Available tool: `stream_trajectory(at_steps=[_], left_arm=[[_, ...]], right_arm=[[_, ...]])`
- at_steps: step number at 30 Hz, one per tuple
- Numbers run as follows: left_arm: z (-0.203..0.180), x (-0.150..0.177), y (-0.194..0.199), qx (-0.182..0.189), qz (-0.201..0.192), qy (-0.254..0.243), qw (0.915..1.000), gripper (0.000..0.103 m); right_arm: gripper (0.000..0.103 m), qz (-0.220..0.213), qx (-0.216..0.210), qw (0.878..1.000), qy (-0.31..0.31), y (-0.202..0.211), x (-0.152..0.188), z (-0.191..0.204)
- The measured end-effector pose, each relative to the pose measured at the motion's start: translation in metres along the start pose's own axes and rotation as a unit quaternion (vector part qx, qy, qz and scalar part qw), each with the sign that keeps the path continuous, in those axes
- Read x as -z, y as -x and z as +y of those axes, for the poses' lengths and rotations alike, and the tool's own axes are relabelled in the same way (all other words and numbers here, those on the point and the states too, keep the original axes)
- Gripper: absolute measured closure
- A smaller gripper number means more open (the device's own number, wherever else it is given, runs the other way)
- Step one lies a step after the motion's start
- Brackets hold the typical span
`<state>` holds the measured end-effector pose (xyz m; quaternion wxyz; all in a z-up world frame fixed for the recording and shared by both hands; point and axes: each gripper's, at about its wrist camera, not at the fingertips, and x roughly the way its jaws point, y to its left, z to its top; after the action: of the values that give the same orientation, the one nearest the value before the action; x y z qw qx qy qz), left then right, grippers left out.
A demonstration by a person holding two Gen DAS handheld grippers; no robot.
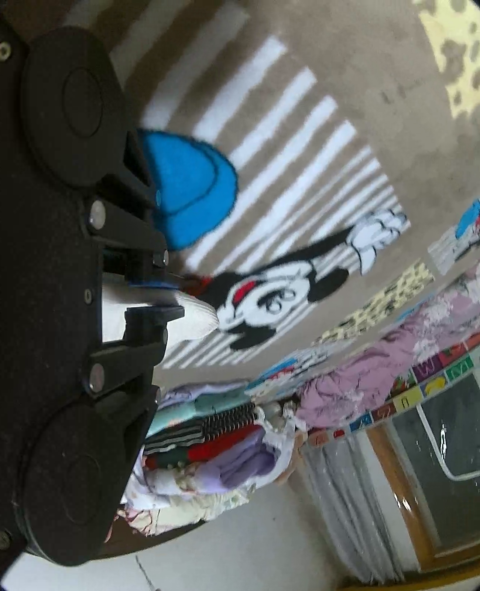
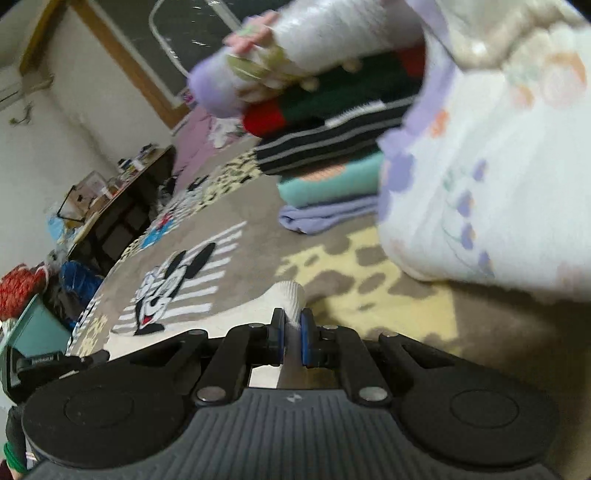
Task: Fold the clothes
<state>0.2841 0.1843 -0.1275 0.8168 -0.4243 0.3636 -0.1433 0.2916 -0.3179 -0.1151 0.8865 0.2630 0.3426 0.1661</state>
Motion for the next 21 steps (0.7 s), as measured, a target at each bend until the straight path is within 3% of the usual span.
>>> stream_trajectory(at_steps=[5,12,15,18,21], left_arm=[[0.005,0.003,-0.002,-0.017,0.003,0.003,0.9998,0.095],[0.018,0.0,0.0,-0.007,0.006,0.041,0.9991,0.092],[0.014,0.001,0.001,-0.013,0.002,0.031,0.9994,0.09],[0.01,0.0,0.006,-0.009,-0.003,0.028,0.9996,0.089],[0.004,-0.002,0.014,-0.014,-0.015,0.018,0.9996,0.083]], right_arm=[[0.093,0.006,0.016,1.0,0.006,-0.006,0.005,-0.003],[0.096,0.008,0.038,0.999,0.015,-0.013,0.011,-0.007],[0.09,0.014,0.051,0.998,0.038,-0.01,0.008,0.005],[0.071,-0.003,0.081,0.994,0.074,-0.002,0.006,0.019],[0.068,-0.01,0.121,0.984,0.129,0.005,0.002,0.037]])
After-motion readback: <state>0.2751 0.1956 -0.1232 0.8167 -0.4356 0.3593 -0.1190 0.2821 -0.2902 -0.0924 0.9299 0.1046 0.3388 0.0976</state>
